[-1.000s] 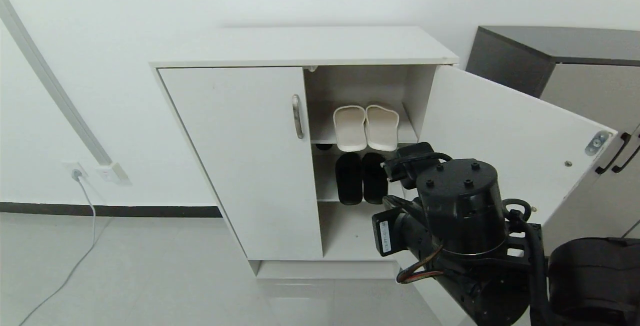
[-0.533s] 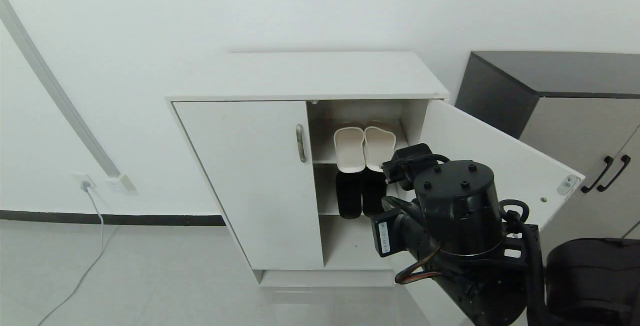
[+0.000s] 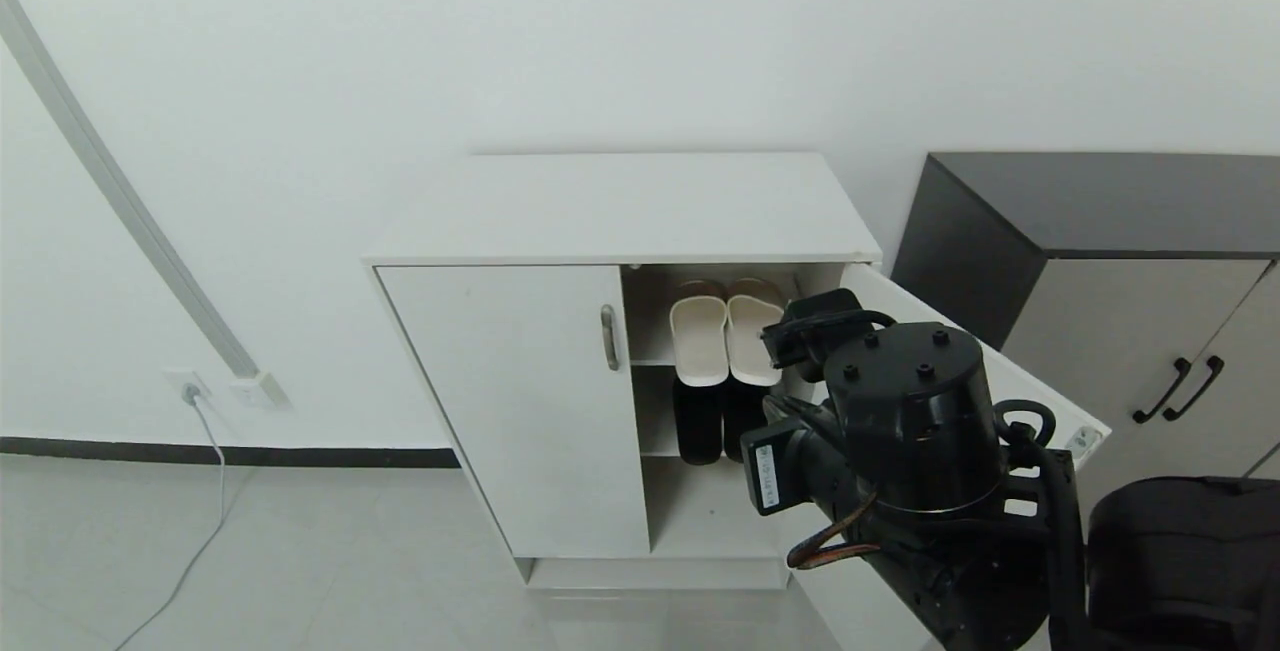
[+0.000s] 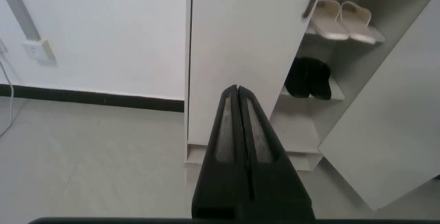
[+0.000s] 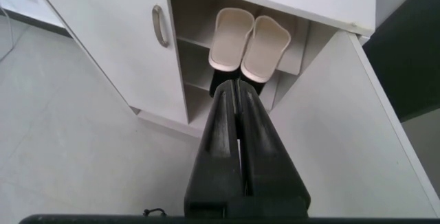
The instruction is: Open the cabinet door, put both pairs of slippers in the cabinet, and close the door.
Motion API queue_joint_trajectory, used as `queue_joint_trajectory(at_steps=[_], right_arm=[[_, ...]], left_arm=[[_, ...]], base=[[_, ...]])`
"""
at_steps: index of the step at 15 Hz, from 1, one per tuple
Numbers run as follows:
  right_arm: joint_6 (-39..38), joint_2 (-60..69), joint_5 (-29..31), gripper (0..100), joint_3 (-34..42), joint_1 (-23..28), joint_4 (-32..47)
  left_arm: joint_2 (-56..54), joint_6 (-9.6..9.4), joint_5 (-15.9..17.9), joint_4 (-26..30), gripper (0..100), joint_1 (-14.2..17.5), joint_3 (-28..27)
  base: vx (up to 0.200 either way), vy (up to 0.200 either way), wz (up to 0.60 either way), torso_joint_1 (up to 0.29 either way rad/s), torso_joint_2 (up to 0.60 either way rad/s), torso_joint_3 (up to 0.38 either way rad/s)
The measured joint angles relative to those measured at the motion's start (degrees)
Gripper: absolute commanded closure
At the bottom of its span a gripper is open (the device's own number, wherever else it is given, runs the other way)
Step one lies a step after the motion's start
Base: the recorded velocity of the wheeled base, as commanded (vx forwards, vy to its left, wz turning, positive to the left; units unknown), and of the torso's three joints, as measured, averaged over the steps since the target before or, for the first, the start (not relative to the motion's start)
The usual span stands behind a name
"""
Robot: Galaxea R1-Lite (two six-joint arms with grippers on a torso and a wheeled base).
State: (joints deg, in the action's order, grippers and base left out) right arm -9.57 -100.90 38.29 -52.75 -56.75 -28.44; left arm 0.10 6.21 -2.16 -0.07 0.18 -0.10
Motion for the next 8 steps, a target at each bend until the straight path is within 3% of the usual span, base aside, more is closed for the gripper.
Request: queue_joint_trajectory(at_steps=[8], right_arm=[[0.29, 0.05, 0.00, 100, -0.02, 0.07, -0.05]], left_arm=[[0.00, 0.00, -0.02, -0.02, 100, -0.05, 0.02]], base=[[0.000, 0.000, 0.00, 0.253, -0.58, -0.323]])
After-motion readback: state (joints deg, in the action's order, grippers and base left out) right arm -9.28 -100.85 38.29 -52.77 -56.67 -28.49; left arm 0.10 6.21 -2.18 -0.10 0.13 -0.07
